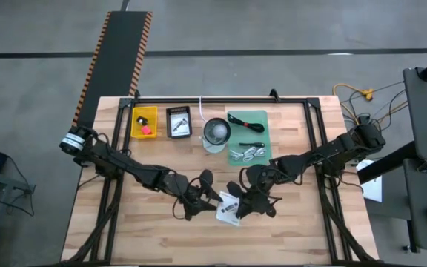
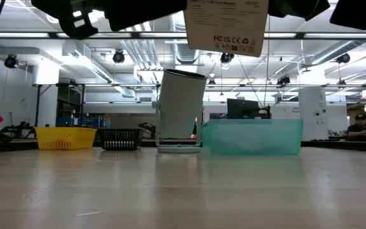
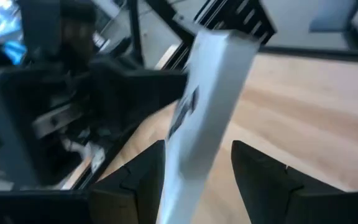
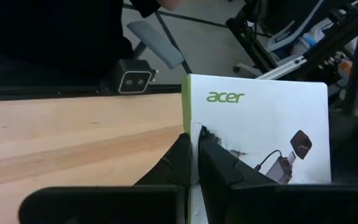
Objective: Pick and place items into bin
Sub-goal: Put the card reader box into the black bin
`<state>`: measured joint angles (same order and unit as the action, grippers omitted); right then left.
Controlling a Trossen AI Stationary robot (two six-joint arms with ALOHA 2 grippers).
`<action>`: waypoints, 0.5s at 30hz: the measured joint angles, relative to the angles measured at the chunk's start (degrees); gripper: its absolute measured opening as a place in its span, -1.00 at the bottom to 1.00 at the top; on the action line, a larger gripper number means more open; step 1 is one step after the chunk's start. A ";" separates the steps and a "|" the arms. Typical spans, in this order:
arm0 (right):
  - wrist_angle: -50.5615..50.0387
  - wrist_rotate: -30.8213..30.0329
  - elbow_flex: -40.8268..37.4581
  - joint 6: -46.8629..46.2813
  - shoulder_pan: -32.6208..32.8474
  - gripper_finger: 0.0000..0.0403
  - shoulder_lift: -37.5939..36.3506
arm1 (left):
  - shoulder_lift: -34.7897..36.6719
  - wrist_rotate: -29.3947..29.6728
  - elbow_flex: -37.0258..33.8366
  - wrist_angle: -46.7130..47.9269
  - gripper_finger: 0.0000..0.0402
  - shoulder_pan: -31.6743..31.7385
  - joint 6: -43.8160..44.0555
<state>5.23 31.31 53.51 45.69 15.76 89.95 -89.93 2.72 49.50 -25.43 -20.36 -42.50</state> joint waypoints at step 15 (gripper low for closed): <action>3.72 0.07 0.16 1.47 -1.24 -0.95 -0.09 | 0.02 -2.53 1.14 -1.19 -0.32 0.02 -2.01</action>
<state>8.95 31.38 53.67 47.16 14.52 89.86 -89.91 0.19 50.63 -26.62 -20.34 -44.51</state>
